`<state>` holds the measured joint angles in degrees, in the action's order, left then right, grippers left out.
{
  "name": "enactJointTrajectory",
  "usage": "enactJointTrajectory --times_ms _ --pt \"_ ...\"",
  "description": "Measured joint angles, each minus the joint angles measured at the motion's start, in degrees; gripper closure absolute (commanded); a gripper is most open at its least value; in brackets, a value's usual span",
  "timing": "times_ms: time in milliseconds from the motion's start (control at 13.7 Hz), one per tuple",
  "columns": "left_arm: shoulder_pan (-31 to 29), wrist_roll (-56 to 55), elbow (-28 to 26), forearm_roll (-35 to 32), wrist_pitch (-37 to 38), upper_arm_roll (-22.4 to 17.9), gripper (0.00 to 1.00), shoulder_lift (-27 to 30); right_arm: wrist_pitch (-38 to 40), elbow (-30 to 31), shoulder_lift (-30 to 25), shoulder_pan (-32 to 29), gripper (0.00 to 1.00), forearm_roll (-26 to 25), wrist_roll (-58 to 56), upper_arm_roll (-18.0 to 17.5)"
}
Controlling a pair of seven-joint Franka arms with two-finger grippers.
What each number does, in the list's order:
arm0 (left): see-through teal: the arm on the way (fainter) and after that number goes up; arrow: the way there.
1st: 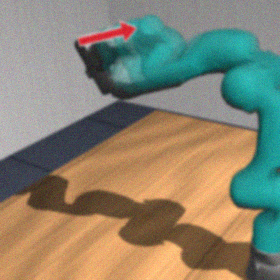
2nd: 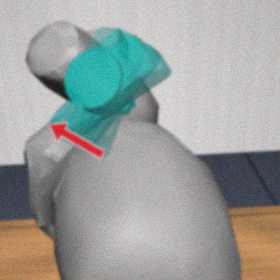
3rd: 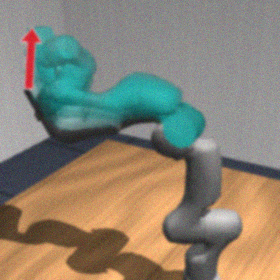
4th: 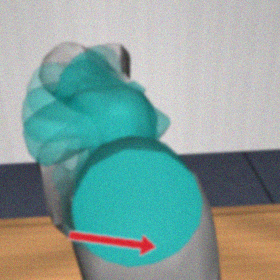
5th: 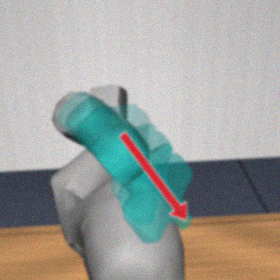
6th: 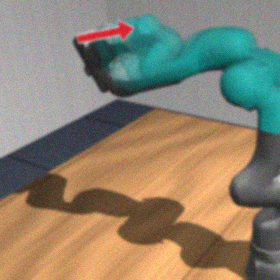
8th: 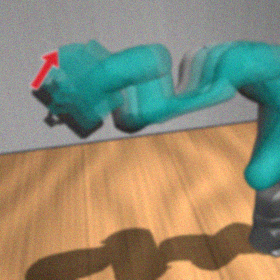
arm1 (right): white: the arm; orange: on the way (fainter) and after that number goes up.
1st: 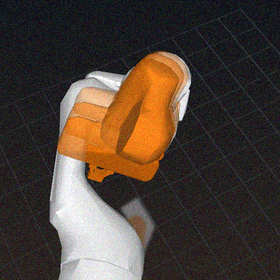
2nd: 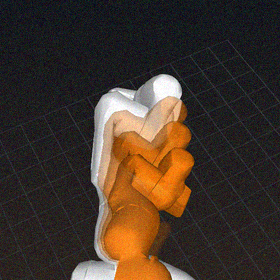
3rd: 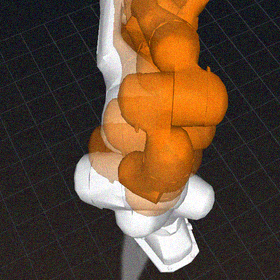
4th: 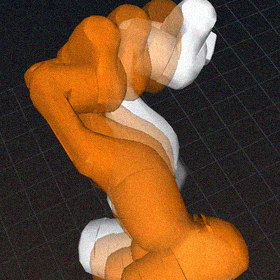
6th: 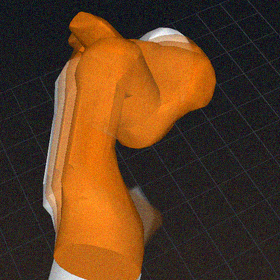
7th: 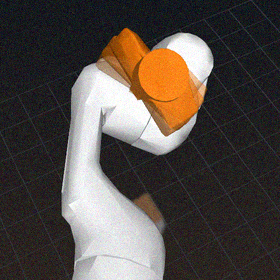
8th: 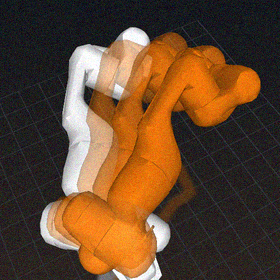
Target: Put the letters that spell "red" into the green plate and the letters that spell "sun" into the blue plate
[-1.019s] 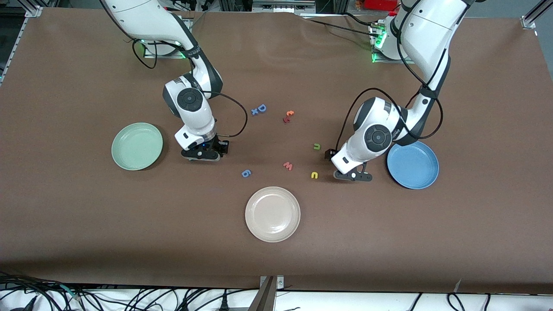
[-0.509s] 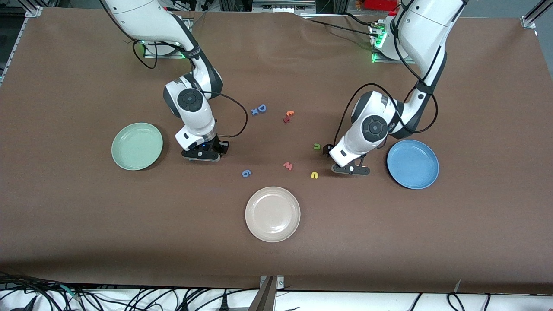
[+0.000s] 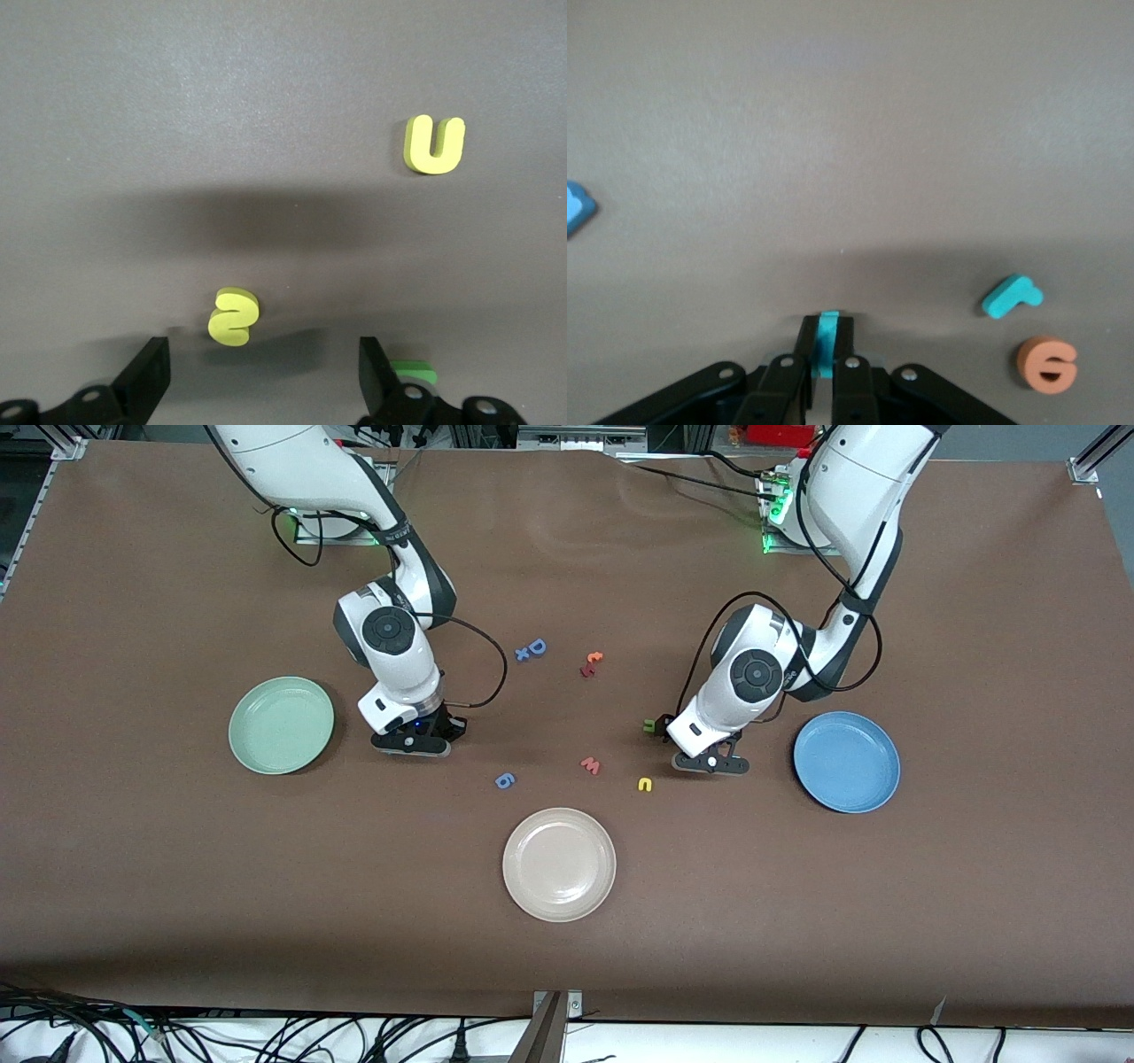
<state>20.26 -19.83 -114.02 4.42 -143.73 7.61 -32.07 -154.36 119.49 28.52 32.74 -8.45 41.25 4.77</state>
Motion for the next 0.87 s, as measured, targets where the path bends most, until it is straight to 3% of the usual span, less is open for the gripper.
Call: enactJointTrajectory --times_ms 291,509,728,873 --pt "0.0 -2.1 0.0 -2.5 -0.1 -0.2 0.07 0.0 11.7 -1.4 -6.6 -0.5 1.00 0.1 -4.3 4.7" --pt "0.0 -2.3 0.0 -2.6 -0.6 -0.3 0.07 0.0 23.3 -1.4 -13.3 -1.6 1.00 2.6 -14.2 9.0" --pt "0.0 -2.3 -0.1 -2.7 -0.8 -0.3 0.08 0.0 30.1 -0.6 -16.5 -2.1 1.00 4.7 -28.1 17.1" --pt "0.0 -2.4 -0.2 -3.1 -0.8 -0.3 0.09 -0.1 30.0 1.5 -16.4 -2.5 1.00 6.5 -38.6 23.3"
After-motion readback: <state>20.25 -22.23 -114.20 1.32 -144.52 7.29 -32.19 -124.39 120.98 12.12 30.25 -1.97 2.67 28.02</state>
